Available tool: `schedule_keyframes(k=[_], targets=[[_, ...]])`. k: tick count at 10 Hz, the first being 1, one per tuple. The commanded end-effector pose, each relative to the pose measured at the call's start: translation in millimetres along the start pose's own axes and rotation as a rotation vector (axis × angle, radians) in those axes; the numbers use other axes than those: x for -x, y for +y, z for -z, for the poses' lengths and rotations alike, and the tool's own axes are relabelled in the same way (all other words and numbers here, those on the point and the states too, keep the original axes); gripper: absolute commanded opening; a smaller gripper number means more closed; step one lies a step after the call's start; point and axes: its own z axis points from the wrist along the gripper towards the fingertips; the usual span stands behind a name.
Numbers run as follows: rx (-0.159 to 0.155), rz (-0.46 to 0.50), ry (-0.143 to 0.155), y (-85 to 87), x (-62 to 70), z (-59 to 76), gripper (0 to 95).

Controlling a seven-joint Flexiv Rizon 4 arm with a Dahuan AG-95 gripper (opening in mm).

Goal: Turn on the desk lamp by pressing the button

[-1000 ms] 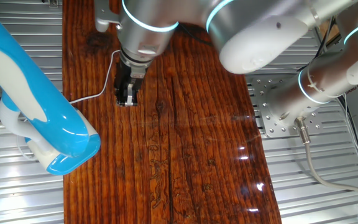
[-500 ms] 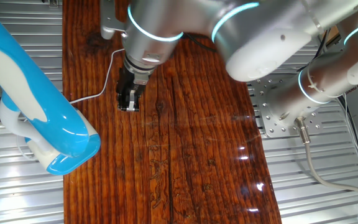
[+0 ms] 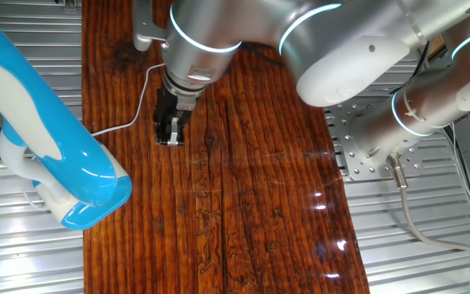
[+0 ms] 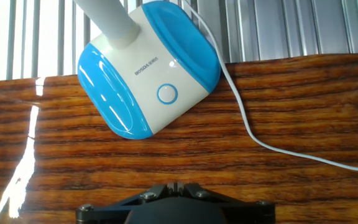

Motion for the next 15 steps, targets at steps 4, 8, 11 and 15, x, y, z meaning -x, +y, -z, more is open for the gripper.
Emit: schedule_keyframes(k=[4,8,11,15], targets=[[0.001,-0.002,-0.006,0.3,-0.6,1.2,0.0],[-0.001,0.030,-0.017,0.7,4.0,3.9,0.0],[0.001,0.032,-0.004,0.2,9.9,7.8,0.0],[0.000,0.031,-0.005,0.0,9.3,7.5,0.0]])
